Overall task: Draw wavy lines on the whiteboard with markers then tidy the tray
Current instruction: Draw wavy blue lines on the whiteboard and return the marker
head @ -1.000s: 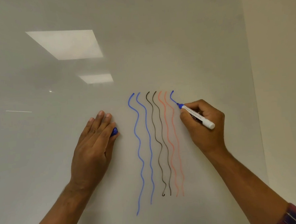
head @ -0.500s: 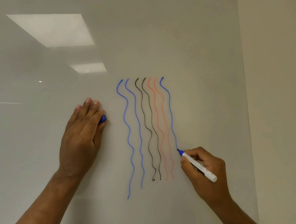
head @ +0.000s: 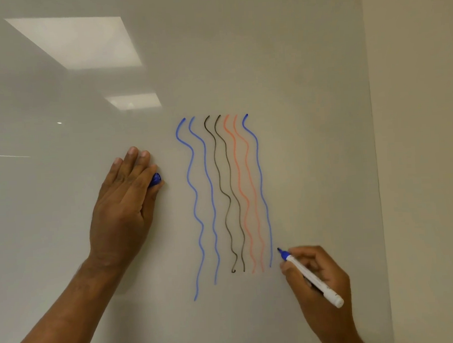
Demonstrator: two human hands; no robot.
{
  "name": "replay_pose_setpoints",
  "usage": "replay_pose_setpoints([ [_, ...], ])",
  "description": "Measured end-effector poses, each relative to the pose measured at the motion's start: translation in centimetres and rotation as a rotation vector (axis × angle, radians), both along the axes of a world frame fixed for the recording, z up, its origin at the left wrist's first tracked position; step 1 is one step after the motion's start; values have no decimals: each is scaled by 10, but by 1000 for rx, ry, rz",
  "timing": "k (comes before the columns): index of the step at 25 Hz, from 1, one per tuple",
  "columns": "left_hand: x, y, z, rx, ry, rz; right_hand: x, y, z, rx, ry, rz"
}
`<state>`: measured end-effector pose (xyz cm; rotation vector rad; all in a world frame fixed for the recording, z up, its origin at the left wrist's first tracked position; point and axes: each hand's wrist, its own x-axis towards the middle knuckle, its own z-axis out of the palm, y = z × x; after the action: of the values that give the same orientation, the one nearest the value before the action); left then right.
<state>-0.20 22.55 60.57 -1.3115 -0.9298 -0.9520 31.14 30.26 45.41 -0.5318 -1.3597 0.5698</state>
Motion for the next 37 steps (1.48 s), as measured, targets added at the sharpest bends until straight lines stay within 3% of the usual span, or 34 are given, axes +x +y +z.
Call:
replay_pose_setpoints([
  [7, 1, 1, -1, 8, 0, -8, -4, 2, 129, 296, 136, 79],
  [14, 1, 1, -1, 8, 5, -9, -19, 20, 199, 410, 108, -55],
  [21, 1, 0, -1, 17, 3, -10, -22, 28, 206, 429, 105, -109],
  [26, 3, -1, -1, 9, -1, -9, -16, 24, 197, 457, -3, -109],
  [37, 9, -13, 0, -95, -97, -117, 15, 13, 90, 269, -104, -71],
])
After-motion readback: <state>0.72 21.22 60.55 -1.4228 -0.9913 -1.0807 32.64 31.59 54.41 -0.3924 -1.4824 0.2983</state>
